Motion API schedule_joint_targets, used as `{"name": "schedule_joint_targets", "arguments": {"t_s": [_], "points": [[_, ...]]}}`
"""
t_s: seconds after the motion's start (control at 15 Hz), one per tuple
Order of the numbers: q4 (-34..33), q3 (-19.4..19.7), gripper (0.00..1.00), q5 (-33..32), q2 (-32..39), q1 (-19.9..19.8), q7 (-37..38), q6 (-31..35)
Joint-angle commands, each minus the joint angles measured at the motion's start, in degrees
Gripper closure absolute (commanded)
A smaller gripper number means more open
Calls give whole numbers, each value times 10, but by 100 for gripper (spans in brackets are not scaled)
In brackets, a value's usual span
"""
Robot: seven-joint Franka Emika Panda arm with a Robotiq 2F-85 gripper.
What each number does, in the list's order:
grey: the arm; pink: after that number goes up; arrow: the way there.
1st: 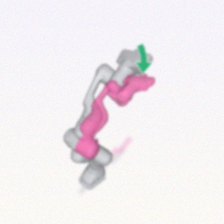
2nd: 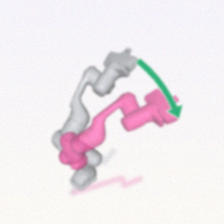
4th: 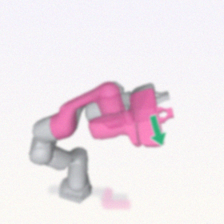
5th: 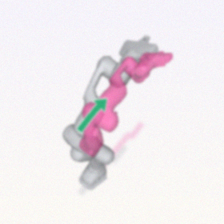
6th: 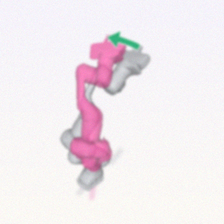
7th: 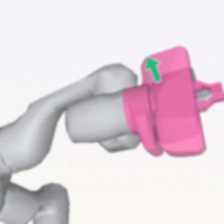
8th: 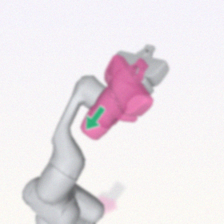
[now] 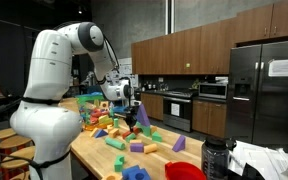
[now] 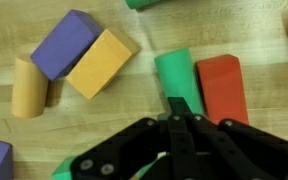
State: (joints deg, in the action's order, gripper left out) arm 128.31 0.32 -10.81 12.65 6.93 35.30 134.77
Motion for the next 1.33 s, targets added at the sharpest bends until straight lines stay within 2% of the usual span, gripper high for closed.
{"name": "schedule_joint_targets", "arguments": {"t_s": [0.0, 0.07, 0.2, 0.8, 1.2, 1.27], "points": [[-5, 3, 73, -3, -2, 3, 4, -20], [-4, 3, 72, -2, -2, 3, 4, -22], [-7, 3, 61, -3, -1, 3, 3, -31], [-22, 3, 2, -9, 3, 4, 2, -86], [-35, -2, 0, -4, -2, 3, -8, -130], [-24, -1, 0, -1, 1, 1, -2, -104]]}}
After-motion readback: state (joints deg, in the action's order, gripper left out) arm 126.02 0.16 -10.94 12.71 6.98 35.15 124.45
